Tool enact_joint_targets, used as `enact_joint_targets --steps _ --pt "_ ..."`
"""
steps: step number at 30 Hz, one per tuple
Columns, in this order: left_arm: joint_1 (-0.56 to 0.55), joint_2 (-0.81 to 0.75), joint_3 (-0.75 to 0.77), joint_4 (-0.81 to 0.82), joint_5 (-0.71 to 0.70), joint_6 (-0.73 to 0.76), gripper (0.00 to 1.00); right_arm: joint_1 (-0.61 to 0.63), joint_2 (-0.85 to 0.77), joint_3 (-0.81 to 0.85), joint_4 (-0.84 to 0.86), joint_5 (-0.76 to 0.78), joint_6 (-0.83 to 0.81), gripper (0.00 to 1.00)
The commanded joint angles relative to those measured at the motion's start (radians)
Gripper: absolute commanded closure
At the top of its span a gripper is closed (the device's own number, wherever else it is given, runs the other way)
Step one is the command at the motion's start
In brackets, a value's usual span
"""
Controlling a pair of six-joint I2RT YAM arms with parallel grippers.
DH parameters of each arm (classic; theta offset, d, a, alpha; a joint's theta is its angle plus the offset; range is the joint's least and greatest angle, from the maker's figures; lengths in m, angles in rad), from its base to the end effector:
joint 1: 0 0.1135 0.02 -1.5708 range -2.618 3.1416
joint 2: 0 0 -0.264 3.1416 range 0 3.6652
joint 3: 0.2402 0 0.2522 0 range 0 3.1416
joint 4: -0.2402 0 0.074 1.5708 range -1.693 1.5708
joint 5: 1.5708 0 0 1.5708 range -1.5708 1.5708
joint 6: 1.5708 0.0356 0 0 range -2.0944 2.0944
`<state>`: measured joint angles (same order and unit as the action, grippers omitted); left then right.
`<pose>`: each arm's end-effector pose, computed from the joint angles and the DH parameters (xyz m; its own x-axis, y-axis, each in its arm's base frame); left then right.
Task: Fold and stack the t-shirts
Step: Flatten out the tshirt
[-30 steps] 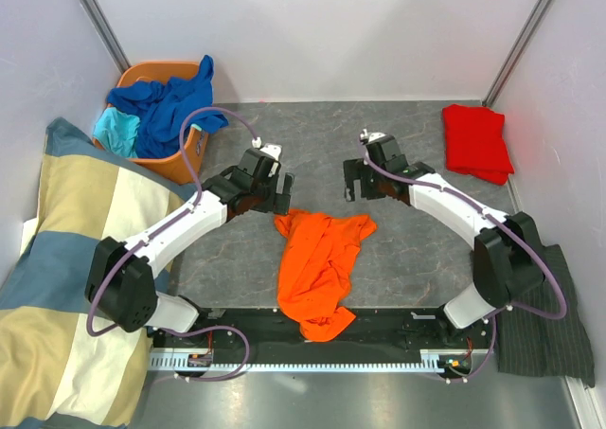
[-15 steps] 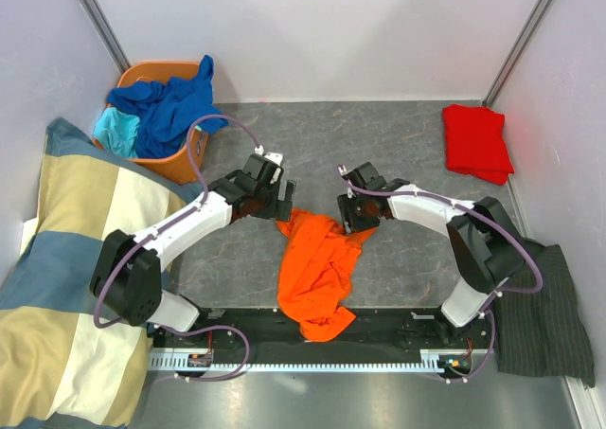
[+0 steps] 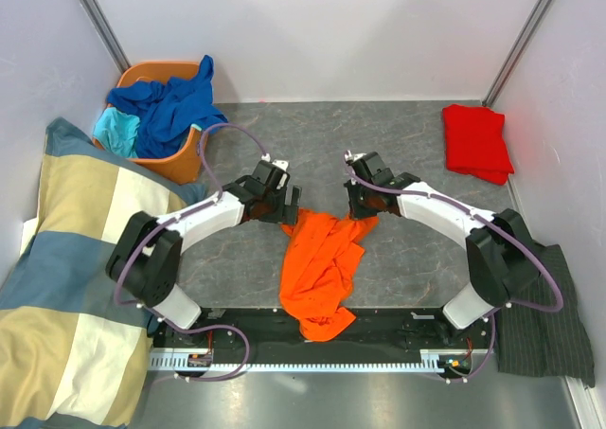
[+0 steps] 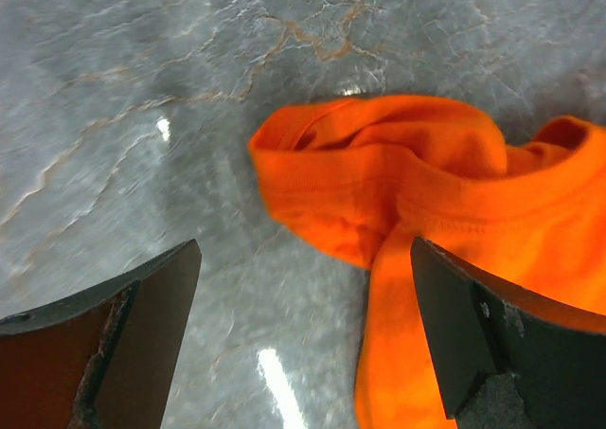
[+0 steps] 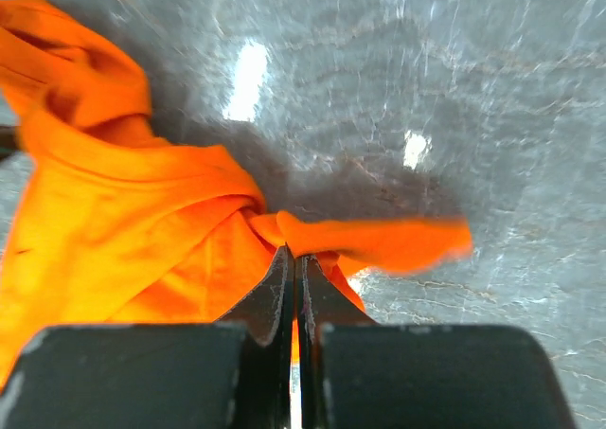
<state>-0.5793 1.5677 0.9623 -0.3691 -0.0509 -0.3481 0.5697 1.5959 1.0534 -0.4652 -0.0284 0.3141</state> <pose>0.2657 -0.1716 0.1968 -0.8292 0.1354 -0.5423 0.2553 0.9548 -0.1520 0.2739 0.1766 0.2097 -0.8477 -0.1762 -0.5003 -0.3049 0.9337 0.1878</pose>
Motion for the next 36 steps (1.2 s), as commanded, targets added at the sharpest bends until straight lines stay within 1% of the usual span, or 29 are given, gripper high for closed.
enact_joint_targets --steps 1,2,3,4,6,7,8,9,10,13,15,18,19,20,22,23,27,31,32,36 --pt "-0.001 0.080 0.010 0.102 -0.004 -0.066 0.00 0.001 -0.040 0.033 -0.024 0.030 0.013 1.00" --pt "-0.001 0.089 0.007 0.123 -0.012 -0.077 0.00 -0.001 -0.042 0.027 -0.023 0.030 0.017 1.00" --pt "-0.001 0.097 0.003 0.137 -0.017 -0.080 0.02 0.001 -0.048 0.023 -0.021 0.030 0.023 1.00" --pt "-0.001 0.103 -0.007 0.151 -0.018 -0.081 0.14 -0.001 -0.050 0.022 -0.021 0.030 0.022 1.00" --pt "-0.001 0.126 -0.016 0.188 -0.026 -0.091 0.31 -0.001 -0.059 0.017 -0.021 0.031 0.025 1.00" --pt "-0.001 0.133 -0.022 0.194 -0.033 -0.095 0.55 -0.001 -0.063 0.016 -0.021 0.031 0.023 1.00" --pt "-0.001 0.149 -0.023 0.199 -0.040 -0.101 0.73 0.001 -0.070 0.016 -0.026 0.031 0.020 1.00" --pt "-0.001 0.155 -0.023 0.205 -0.062 -0.106 0.94 0.001 -0.071 0.014 -0.029 0.031 0.019 1.00" --pt "-0.001 0.161 -0.020 0.205 -0.075 -0.112 0.98 0.001 -0.074 0.016 -0.029 0.035 0.014 1.00" --pt "-0.001 0.161 -0.023 0.219 -0.093 -0.108 0.98 -0.001 -0.082 0.016 -0.036 0.050 0.013 1.00" --pt "-0.001 0.132 -0.020 0.220 -0.101 -0.088 0.98 -0.001 -0.097 0.017 -0.047 0.059 0.011 1.00" --pt "-0.001 0.075 0.004 0.210 -0.122 -0.045 0.98 -0.001 -0.160 0.025 -0.055 0.139 0.022 1.00" --pt "0.001 0.036 0.042 0.185 -0.128 -0.017 0.98 -0.001 -0.183 0.031 -0.056 0.198 0.025 1.00" --pt "0.002 0.022 0.070 0.165 -0.136 -0.003 0.98 -0.001 -0.229 0.045 -0.056 0.240 0.028 1.00" --pt "0.009 -0.010 0.171 0.130 -0.159 0.041 0.98 -0.004 -0.269 0.066 -0.062 0.303 0.034 1.00" --pt "0.009 -0.020 0.206 0.098 -0.168 0.060 0.98 -0.004 -0.304 0.095 -0.067 0.368 0.033 1.00" --pt "0.016 -0.069 0.393 0.056 -0.257 0.144 0.98 -0.002 -0.379 0.187 -0.090 0.508 0.010 1.00" --pt "0.061 -0.123 0.513 0.033 -0.296 0.214 0.98 -0.002 -0.428 0.275 -0.128 0.591 -0.038 1.00" --pt "0.074 -0.141 0.532 0.033 -0.294 0.222 0.98 -0.004 -0.438 0.305 -0.139 0.604 -0.044 1.00" --pt "0.157 -0.153 0.628 0.012 -0.271 0.259 0.98 -0.004 -0.470 0.338 -0.176 0.625 -0.049 1.00"
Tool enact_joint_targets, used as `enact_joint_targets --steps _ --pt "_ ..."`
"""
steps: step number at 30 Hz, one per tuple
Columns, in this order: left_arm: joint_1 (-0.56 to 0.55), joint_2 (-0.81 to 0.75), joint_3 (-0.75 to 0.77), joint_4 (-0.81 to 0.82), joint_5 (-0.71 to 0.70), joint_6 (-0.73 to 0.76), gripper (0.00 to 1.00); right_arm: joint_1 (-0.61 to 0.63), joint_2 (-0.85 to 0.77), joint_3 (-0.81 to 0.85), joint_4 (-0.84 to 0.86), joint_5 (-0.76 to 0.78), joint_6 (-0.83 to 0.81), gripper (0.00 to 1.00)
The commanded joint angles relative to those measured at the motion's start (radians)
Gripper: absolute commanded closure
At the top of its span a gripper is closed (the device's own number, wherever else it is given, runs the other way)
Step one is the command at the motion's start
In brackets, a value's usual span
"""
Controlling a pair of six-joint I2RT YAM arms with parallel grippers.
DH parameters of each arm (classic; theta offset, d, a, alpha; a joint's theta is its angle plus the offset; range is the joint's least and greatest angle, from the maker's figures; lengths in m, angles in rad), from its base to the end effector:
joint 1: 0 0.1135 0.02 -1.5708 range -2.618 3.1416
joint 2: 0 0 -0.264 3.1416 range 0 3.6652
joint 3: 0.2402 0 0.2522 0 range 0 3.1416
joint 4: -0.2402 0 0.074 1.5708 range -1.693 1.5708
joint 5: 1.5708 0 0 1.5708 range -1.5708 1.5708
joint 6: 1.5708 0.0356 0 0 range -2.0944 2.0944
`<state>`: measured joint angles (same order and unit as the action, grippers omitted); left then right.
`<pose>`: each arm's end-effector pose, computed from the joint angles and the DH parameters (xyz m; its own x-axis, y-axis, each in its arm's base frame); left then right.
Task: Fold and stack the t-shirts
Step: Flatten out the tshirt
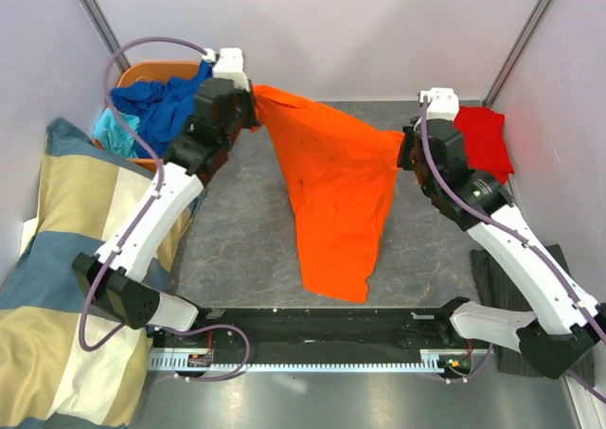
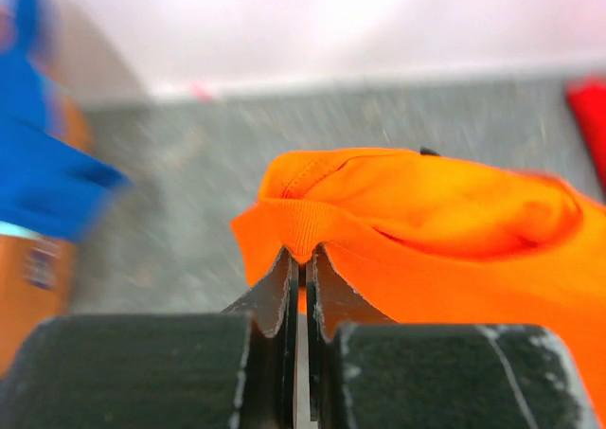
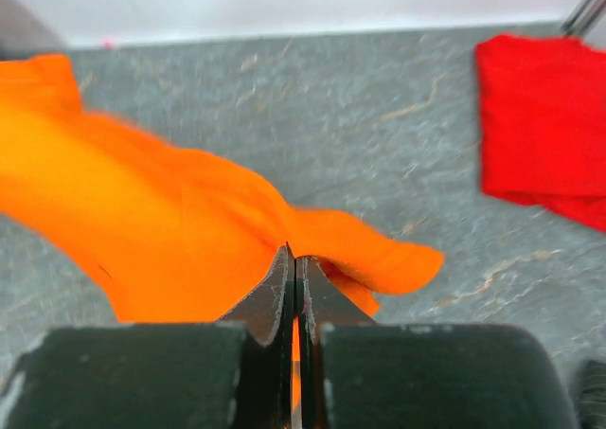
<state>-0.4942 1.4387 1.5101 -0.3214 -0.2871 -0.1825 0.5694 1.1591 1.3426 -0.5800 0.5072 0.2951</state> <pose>0.2954 -0.1477 0.4258 -0.2529 -0.0614 -0.9655 0.1703 0.9796 -0.1069 0.2125 0.1155 0.4185 -0.3385 0.0852 -0.9371 0.0048 0.9960 0.0888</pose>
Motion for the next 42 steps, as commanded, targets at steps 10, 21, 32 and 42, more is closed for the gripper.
enact_joint_targets --steps 10,21,32,42 --pt "0.137 -0.089 0.164 -0.054 0.061 0.114 0.98 0.000 -0.151 0.084 -0.153 -0.117 -0.057 1.00" --pt "0.137 -0.484 0.078 -0.228 0.250 0.098 0.98 0.001 -0.179 0.130 -0.103 -0.741 -0.030 1.00" --pt "0.137 -0.074 0.228 -0.029 0.423 0.117 0.98 0.001 -0.168 -0.002 -0.115 -0.372 0.073 1.00" --pt "0.033 0.971 0.974 0.116 0.671 0.068 0.57 0.007 -0.220 -0.399 -0.069 -0.334 0.262 1.00"
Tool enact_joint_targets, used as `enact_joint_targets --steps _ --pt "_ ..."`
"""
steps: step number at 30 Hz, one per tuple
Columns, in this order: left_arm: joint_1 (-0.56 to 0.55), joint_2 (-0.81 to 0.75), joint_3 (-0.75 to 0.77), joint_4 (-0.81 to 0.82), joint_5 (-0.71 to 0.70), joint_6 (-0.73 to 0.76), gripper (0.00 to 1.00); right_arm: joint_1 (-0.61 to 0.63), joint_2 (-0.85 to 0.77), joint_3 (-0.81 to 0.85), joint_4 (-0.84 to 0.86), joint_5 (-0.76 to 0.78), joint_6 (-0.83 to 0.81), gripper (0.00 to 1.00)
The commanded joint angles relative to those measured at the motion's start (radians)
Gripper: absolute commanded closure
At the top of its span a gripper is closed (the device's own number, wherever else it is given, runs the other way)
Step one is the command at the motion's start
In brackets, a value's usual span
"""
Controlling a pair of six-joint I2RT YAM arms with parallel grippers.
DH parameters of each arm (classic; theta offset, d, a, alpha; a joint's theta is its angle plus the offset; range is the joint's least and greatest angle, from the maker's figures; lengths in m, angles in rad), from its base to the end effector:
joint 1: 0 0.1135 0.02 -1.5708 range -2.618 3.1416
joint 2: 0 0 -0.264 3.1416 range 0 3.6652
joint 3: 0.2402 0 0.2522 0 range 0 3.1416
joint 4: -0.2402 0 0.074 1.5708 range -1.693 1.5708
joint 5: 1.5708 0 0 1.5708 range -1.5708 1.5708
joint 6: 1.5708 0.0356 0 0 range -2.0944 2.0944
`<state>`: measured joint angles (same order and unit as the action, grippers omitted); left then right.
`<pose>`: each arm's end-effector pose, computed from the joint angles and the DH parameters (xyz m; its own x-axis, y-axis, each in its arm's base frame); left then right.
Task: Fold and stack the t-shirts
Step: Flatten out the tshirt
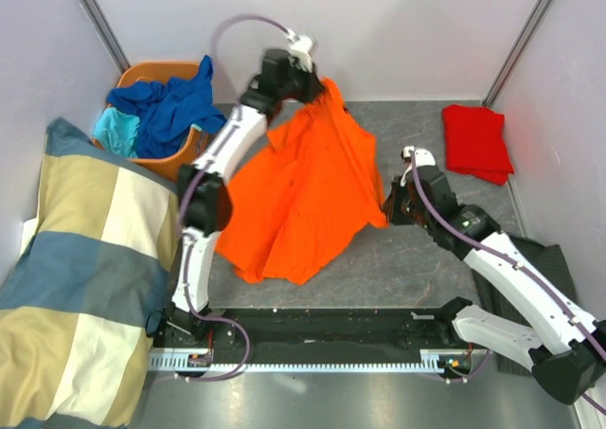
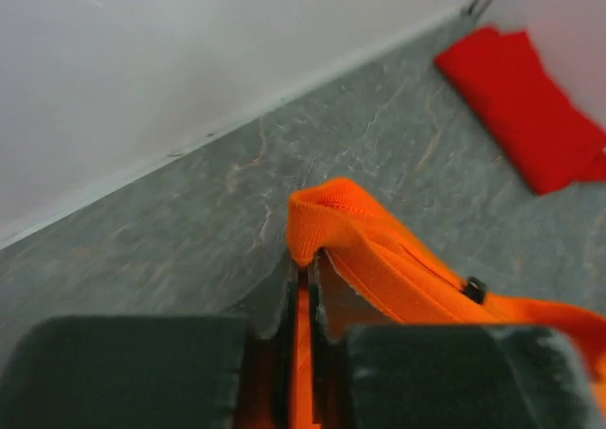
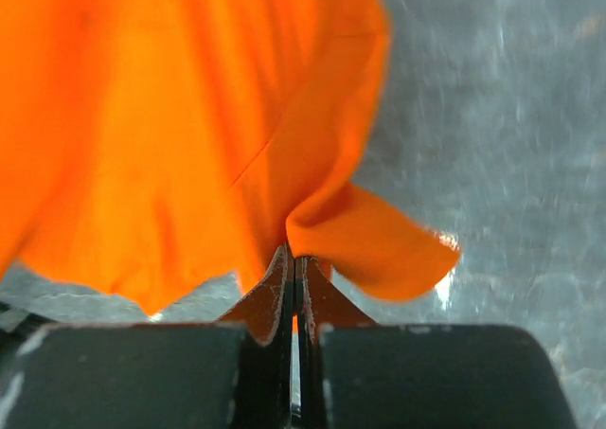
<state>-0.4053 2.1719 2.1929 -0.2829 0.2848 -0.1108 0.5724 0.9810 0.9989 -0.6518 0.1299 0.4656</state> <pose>0.4716 -0.2132 0.3683 -0.3059 0.0158 -0.9519 0.5977 0.7815 -0.1791 0.1749 0.1072 0.3325 -0.6466 0.1129 -0.7544 -0.1780 0.9393 0.2932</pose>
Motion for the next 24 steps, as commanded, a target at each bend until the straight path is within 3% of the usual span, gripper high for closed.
enact_joint_targets --steps 1,2,3,7,8,9,10,12,13,19,24 --pt "-0.061 0.244 0.233 0.168 0.100 -0.039 0.35 0.006 -0.042 -0.060 0.001 0.043 0.094 1.00" --pt "-0.066 0.244 0.123 0.230 0.068 -0.077 0.18 0.007 -0.042 -0.063 0.001 0.045 0.097 1.00" --pt "-0.073 0.258 0.123 0.220 0.062 -0.098 0.00 0.006 -0.036 -0.059 -0.011 0.059 0.097 1.00" --pt "-0.099 0.201 0.055 0.114 -0.039 -0.069 0.00 0.009 -0.018 -0.034 -0.026 0.100 0.085 1.00" --pt "-0.099 0.157 -0.058 0.122 -0.053 -0.072 0.00 0.009 -0.012 -0.031 -0.028 0.109 0.074 0.91" --pt "-0.099 0.075 -0.120 0.132 -0.068 -0.073 0.00 0.009 -0.007 -0.028 -0.025 0.117 0.068 0.75" --pt "-0.099 0.022 -0.181 0.155 -0.084 -0.073 0.00 0.007 0.007 -0.020 -0.028 0.147 0.065 0.41" --pt "-0.099 -0.068 -0.347 0.171 -0.142 -0.064 0.00 0.009 0.018 -0.008 -0.025 0.187 0.047 0.20" --pt "-0.099 -0.168 -0.396 0.177 -0.157 -0.058 0.00 0.009 0.030 0.009 -0.025 0.224 0.041 0.04" --pt "-0.099 -0.472 -0.711 0.111 -0.234 -0.049 0.00 0.007 0.114 0.099 -0.012 0.303 -0.021 0.02" --pt "-0.105 -0.747 -1.065 0.091 -0.245 -0.148 0.00 0.009 0.175 0.083 0.027 0.332 -0.031 0.02"
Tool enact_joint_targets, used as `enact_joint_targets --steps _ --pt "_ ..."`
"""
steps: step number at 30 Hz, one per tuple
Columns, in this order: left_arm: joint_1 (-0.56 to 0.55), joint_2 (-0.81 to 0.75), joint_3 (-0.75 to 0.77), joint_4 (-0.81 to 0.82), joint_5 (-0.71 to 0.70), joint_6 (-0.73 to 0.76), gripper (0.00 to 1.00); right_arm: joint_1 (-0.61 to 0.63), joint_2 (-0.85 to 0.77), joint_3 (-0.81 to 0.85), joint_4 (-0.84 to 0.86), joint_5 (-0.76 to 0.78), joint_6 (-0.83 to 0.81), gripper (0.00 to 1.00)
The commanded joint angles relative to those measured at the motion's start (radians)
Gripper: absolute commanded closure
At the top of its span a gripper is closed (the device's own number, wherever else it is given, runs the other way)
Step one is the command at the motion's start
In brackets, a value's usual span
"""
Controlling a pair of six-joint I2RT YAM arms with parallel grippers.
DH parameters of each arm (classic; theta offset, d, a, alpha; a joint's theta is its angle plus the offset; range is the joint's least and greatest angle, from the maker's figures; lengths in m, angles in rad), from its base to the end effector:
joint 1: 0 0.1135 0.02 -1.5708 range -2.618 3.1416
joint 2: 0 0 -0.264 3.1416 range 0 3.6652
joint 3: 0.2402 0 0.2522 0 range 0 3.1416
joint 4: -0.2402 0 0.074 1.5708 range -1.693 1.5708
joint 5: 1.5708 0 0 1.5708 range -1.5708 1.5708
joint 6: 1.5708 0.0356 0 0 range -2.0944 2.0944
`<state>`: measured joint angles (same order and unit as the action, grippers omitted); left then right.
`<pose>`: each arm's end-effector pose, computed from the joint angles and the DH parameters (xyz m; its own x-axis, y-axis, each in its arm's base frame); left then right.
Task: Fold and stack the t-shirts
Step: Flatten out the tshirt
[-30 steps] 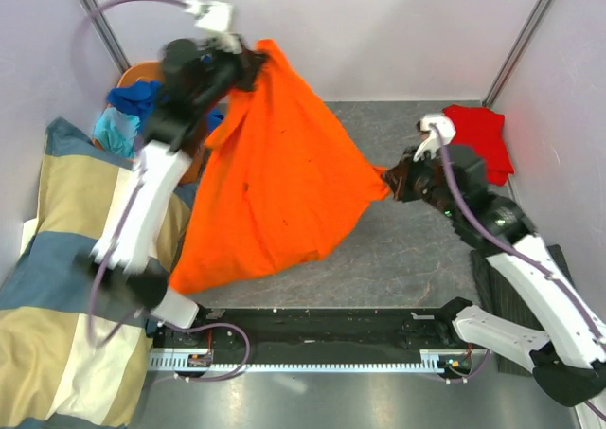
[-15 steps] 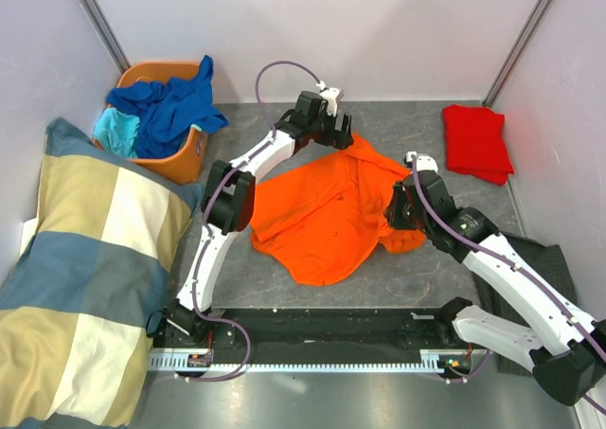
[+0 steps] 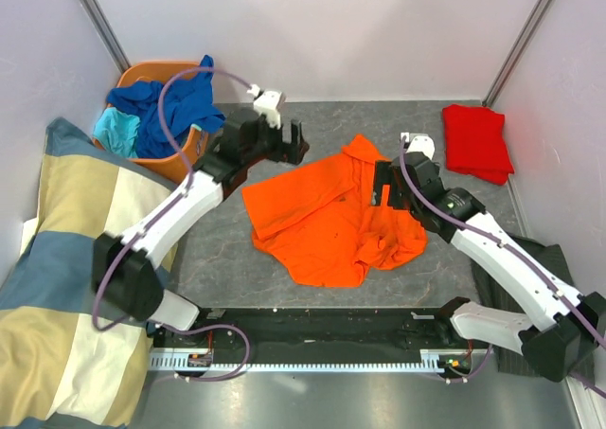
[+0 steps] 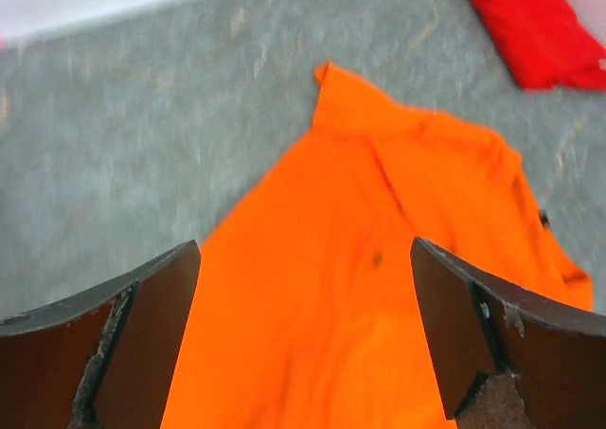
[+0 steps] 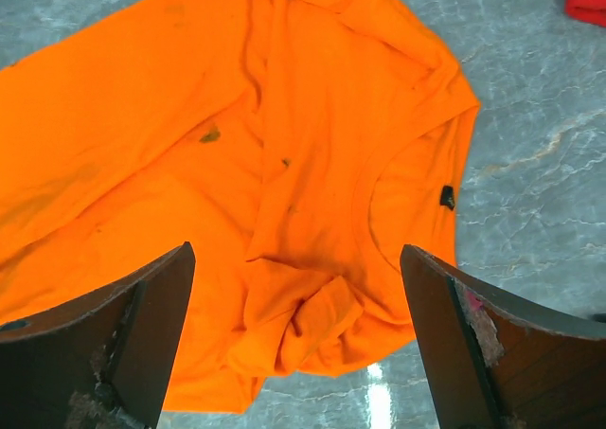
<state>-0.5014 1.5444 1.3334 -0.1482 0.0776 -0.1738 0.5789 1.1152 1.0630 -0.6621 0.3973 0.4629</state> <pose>0.3211 -0.1791 0.3463 -0.3975 0.0213 -0.9174 0.4814 0.8560 -0.1887 0.2020 0.1156 0.3277 -0.6066 0.0954 -0.7892 0.0124 0.9938 0.1106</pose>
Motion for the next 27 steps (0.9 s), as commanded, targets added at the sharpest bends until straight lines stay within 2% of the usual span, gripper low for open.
enact_joint_targets --steps 1,4,8,10,12,13,17,21,27 --pt "-0.012 -0.145 -0.293 -0.045 -0.038 -0.099 0.00 0.001 0.054 0.017 0.044 0.070 -0.030 0.02" --pt "-0.032 -0.222 -0.431 -0.044 -0.074 -0.156 0.00 0.001 0.090 0.003 0.081 0.095 -0.032 0.02" --pt "-0.034 -0.234 -0.513 -0.037 -0.154 -0.271 0.00 -0.019 0.156 -0.005 0.197 0.098 -0.076 0.02" --pt "-0.034 -0.213 -0.523 -0.008 -0.176 -0.297 0.00 -0.039 0.245 0.021 0.238 0.055 -0.093 0.02" --pt "-0.034 -0.163 -0.514 0.012 -0.188 -0.322 0.00 -0.085 0.347 0.051 0.298 -0.003 -0.090 0.02" --pt "-0.034 -0.141 -0.495 0.025 -0.194 -0.323 0.00 -0.103 0.383 0.057 0.321 -0.079 -0.083 0.02" --pt "-0.034 -0.032 -0.421 0.033 -0.194 -0.322 0.00 -0.166 0.521 0.069 0.439 -0.181 -0.066 0.02" --pt "-0.035 0.077 -0.359 0.042 -0.177 -0.322 0.00 -0.182 0.667 0.126 0.456 -0.259 -0.078 0.02" --pt "-0.032 0.230 -0.263 0.050 -0.187 -0.303 0.00 -0.214 0.781 0.160 0.489 -0.322 -0.061 0.02"
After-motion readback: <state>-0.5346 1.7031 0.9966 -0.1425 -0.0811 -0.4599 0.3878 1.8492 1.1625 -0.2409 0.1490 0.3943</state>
